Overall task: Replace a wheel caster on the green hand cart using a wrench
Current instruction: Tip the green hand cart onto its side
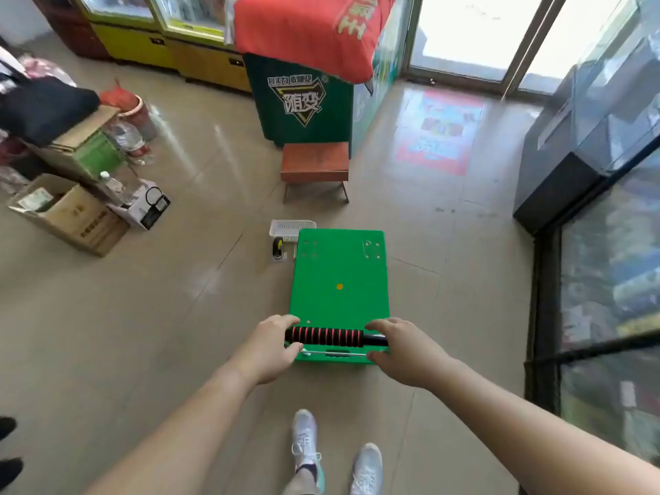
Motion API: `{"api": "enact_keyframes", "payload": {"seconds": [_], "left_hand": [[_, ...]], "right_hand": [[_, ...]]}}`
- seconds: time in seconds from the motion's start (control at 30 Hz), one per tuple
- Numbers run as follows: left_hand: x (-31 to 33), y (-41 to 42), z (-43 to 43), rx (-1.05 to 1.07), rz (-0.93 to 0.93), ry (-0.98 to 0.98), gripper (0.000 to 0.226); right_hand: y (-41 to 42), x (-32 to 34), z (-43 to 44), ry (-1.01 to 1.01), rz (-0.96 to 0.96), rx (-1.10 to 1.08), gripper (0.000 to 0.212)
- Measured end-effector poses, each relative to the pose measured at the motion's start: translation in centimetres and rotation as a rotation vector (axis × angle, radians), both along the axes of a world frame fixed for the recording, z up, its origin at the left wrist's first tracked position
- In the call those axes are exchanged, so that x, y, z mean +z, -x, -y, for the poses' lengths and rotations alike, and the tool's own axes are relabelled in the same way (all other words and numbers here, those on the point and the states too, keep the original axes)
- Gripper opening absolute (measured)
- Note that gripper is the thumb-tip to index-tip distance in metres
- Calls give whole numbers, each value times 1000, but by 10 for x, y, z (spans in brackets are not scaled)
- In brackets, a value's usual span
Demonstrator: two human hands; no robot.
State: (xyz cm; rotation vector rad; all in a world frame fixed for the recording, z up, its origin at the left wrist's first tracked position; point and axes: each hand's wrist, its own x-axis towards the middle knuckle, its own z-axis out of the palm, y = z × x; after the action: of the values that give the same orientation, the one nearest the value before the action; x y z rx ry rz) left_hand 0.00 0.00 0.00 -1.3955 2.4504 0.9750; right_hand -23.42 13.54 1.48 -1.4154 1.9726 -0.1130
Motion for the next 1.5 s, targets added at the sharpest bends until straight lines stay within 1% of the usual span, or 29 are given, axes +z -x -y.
{"api": "enact_keyframes", "payload": {"seconds": [0.07,0.13,0.27,0.43,0.57,0.63,0.77,0.9,1.07,1.23,1.33,1.5], "left_hand": [[-15,-2,10,-8,-15,-26,46],[-33,-4,20,-20,8,-63,47],[-78,-9,45,-70,24,-114,58],[-128,-16,79,-221,118,-127,68],[-150,-24,95,-268,80,-190,61],[-158,-29,99,-275,51,-195,53],[-165,-39,106,-258,-27,-255,40],[-166,-45,115,-250,-57,-283,34],[-171,-44,116,-290,1,-317,20],[-165,-27,104,-297,37,-318,10],[-158,-13,93,-270,29,-301,13],[-151,17,59,-224,-49,-279,14]], "right_hand": [[-1,-14,10,-21,12,-3,52],[-4,-27,19,-64,10,-5,50],[-17,-55,49,-105,15,-11,58],[-36,-93,87,-136,15,4,64],[-46,-116,107,-198,41,43,70],[-47,-124,112,-224,49,53,67],[-43,-132,113,-214,65,25,54],[-38,-138,110,-187,74,-80,55],[-34,-146,102,-125,114,-116,51],[-18,-149,90,-56,138,-90,48],[-3,-145,78,-46,166,-88,50],[33,-137,45,-40,196,-115,54]]}}
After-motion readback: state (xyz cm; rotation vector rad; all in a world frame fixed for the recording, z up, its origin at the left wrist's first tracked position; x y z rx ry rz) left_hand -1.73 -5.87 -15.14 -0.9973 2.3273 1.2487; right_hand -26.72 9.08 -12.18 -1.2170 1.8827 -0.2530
